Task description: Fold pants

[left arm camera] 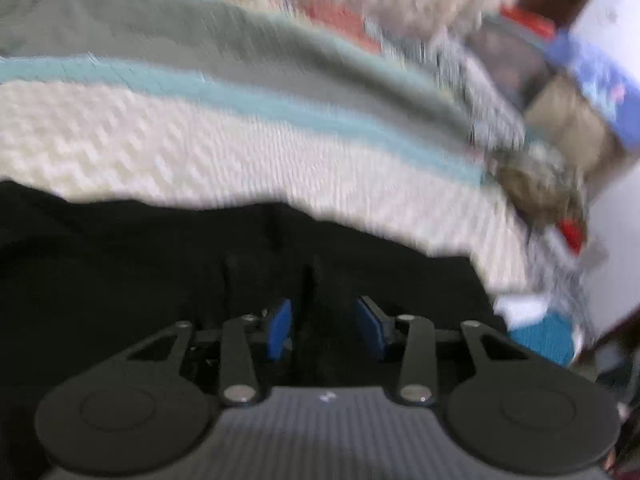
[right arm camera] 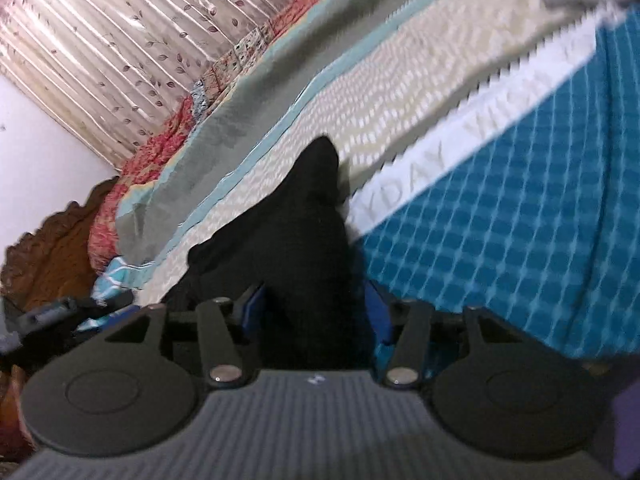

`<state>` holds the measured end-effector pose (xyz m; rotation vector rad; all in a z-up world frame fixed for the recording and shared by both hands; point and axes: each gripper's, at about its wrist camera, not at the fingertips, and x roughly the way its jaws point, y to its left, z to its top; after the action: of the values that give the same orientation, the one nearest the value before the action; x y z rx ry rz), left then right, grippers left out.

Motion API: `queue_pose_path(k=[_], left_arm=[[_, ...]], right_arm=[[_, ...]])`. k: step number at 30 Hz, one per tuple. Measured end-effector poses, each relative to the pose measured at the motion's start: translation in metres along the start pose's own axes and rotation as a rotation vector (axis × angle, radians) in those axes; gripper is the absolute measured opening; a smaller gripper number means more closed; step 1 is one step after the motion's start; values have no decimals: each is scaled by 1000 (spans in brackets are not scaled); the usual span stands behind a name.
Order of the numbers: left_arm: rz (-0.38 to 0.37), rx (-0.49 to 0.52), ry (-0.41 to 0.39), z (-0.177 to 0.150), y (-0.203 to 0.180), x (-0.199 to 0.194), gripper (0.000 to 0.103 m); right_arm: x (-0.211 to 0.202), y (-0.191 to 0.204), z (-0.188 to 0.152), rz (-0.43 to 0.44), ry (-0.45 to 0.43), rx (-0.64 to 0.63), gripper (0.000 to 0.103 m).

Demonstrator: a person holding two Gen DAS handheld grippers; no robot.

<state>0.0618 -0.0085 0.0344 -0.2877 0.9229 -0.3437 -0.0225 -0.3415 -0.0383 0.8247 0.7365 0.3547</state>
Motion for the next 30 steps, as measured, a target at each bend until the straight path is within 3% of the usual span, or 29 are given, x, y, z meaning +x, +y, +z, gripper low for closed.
queue_pose_path(k=[2,3,6,7,10,14,18,19,20,21,22,23,26,28,30], left_arm=[[65,29,86,-11,2,31,22],[53,33,63,-13,4,32,22],[50,-5,88,-1,2,22,23],[46,-27,76,3,1,14,28],[-25,-61,5,24,-10,-11,58],[-54,58,5,43,-53,-17,81],[-38,188,77,43,-94,6,81],[-34,208,96,41,-100,13,80],[-30,222,119,38,-105,19,70],[-30,228,151,36,-108,29,56],[-31,224,178,33,-107,36,25],[-30,208,182,30,-103,40,24],[-50,141,142,32,-84,32,22],[-64,91,134,36,-69,25,22],[-82,69,134,40,-59,19,22]], right_arm=[[5,1,-2,15,47,31,30],[7,4,-1,14,59,32,18],[0,26,1,-10,32,-38,15],[-3,38,1,-9,18,-75,14],[-6,72,-1,-6,-6,-180,14],[10,122,-13,-52,13,-370,14],[32,155,-34,-109,50,-570,15],[36,160,-39,-120,58,-608,15],[39,165,-44,-127,63,-640,15],[41,169,-48,-134,64,-664,15],[43,172,-52,-142,63,-692,15],[43,173,-55,-150,60,-720,15],[35,167,-59,-117,42,-784,36],[25,158,-59,-110,13,-786,81],[24,148,-61,-120,11,-798,82]])
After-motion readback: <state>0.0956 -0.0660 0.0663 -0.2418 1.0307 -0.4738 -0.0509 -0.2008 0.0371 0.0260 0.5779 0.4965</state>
